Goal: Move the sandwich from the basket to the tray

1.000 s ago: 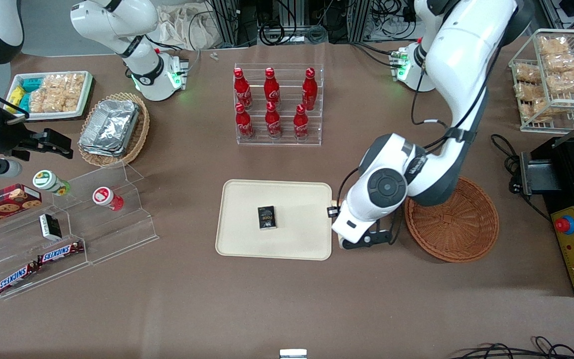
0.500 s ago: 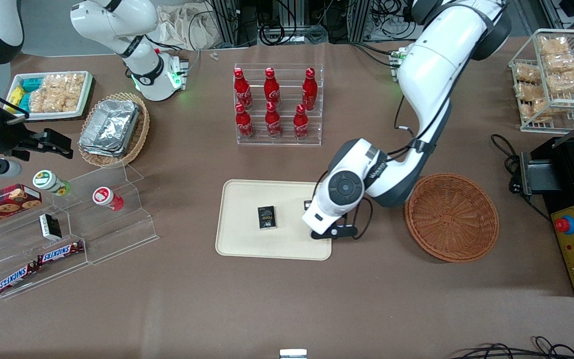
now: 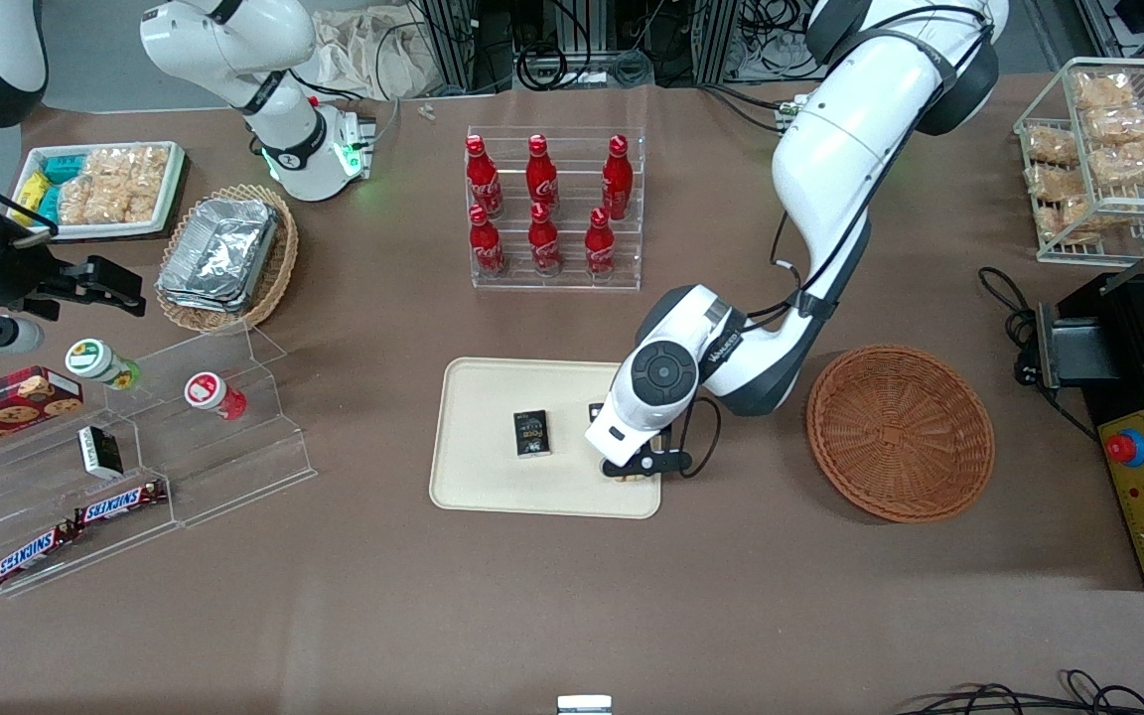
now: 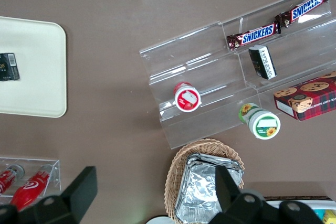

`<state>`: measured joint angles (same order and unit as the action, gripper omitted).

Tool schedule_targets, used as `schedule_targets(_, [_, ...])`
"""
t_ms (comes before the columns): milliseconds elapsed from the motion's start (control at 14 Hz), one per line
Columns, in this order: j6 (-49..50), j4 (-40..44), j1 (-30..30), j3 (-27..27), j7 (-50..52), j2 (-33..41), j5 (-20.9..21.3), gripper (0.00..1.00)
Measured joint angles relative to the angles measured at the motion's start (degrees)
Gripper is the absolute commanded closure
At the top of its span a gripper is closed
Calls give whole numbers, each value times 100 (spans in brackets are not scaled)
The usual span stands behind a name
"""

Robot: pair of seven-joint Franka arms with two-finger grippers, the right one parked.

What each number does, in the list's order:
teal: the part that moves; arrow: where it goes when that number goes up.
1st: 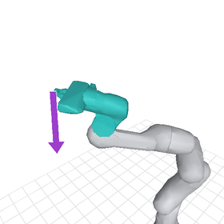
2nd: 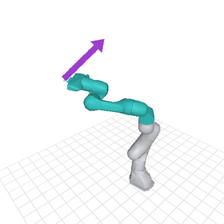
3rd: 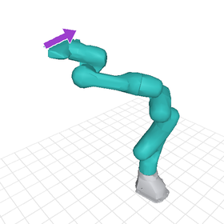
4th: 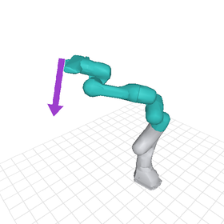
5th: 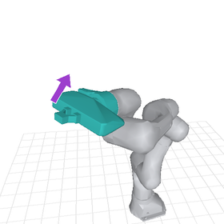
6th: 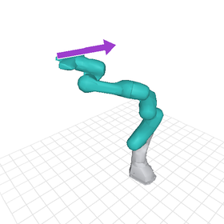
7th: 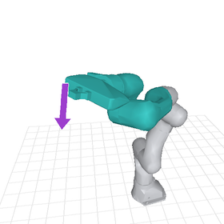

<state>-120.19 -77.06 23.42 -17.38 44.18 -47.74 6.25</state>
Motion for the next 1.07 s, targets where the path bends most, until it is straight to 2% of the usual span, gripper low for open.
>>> schedule_targets(286, [-3, 36, -18, 9, 29, 31, 11, 0])
schedule_targets(500, [402, 247, -238, 67, 79, 417, 18, 0])
schedule_targets(857, [1714, 312, -1281, 126, 288, 1735, 20, 0])
schedule_targets(1071, [2147, 199, -2081, 134, -25, 2251, 18, 0])
